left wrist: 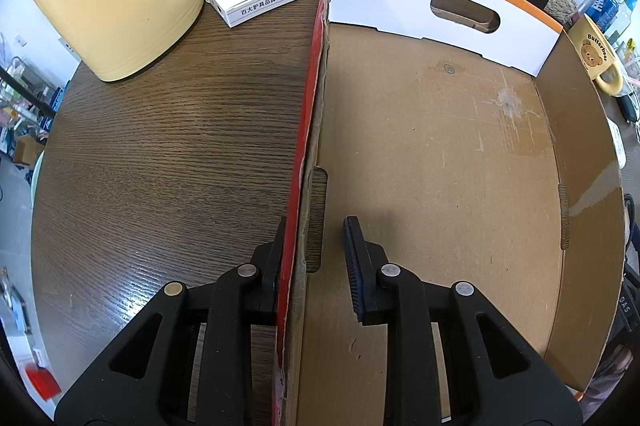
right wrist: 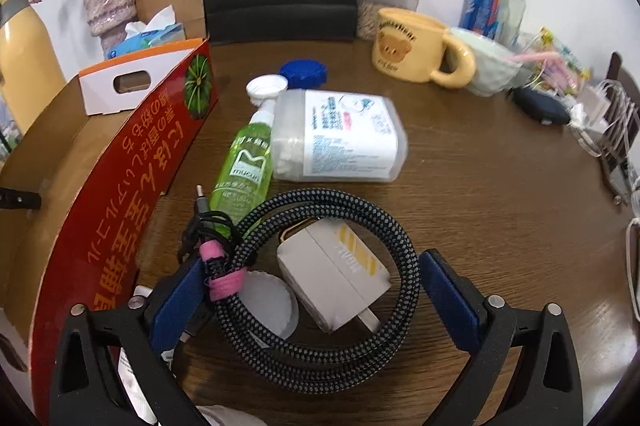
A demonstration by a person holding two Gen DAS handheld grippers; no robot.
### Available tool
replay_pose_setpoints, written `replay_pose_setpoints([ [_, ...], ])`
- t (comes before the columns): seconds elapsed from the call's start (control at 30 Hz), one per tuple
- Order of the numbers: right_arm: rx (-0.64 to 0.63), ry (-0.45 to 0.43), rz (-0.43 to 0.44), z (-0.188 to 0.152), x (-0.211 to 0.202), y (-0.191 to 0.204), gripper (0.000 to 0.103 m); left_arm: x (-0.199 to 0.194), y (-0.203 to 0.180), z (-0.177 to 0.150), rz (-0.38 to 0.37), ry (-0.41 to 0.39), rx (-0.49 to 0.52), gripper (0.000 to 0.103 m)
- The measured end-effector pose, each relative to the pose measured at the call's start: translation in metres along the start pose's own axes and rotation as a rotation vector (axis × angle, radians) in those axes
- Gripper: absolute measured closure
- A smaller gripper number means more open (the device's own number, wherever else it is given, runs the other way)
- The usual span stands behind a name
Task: Organize rigid objects
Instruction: 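Grasp the black braided cable with pink tie using the right gripper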
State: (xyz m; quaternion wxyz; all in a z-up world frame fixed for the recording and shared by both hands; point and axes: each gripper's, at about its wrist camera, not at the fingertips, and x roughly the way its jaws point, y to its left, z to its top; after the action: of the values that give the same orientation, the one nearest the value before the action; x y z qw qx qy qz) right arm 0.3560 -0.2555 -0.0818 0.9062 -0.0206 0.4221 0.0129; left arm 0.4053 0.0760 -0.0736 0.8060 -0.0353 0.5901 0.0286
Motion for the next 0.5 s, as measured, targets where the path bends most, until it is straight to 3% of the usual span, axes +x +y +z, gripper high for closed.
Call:
replay_pose_setpoints([
  [0.5,0.03,-0.092,-0.092,0.005,-0.028,-0.01,0.007,0.001,0.001,0.001,-0.003,0.0,-0.002,0.082],
])
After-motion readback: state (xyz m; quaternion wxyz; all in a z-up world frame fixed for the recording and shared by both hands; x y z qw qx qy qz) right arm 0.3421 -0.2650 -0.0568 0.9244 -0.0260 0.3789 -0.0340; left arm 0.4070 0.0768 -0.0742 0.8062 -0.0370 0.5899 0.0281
